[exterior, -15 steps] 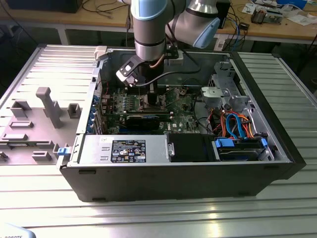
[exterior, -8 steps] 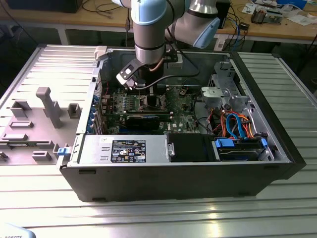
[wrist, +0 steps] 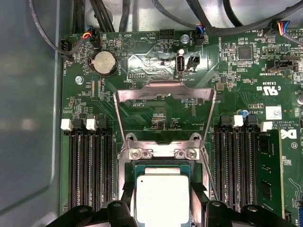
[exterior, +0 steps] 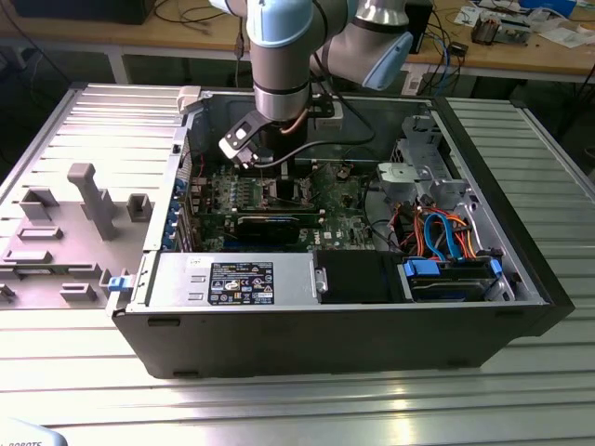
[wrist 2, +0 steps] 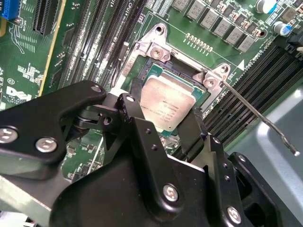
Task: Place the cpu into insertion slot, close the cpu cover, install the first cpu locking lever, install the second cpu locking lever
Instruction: 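Place the cpu into insertion slot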
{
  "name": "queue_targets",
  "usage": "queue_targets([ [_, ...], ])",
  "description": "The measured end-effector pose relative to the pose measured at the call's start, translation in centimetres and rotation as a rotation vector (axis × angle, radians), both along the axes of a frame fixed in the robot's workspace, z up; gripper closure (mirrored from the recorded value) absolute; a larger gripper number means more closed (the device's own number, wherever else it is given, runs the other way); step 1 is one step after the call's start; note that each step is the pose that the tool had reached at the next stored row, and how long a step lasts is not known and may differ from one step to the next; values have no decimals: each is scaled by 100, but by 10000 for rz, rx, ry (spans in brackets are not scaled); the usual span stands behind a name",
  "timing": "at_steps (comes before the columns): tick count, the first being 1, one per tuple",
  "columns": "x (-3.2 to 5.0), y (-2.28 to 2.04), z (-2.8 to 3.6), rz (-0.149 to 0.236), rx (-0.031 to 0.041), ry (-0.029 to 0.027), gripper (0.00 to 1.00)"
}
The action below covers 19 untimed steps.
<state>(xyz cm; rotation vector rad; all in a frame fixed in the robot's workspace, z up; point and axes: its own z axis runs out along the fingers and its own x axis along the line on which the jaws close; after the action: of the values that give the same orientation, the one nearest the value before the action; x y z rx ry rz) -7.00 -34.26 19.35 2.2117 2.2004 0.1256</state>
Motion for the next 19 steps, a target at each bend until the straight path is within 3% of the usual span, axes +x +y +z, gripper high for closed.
queue_targets([
  [7,-3,-3,-7,-1,-1,4,45],
  [9,1,2,-15,-1,6,-7,44],
  [10,1,1,-16,-1,7,-4,39],
  [14,0,0,-17,-1,3,-1,39],
  [17,4,7,46,-1,32,-15,39],
  [19,2,3,69,-1,13,-9,39],
])
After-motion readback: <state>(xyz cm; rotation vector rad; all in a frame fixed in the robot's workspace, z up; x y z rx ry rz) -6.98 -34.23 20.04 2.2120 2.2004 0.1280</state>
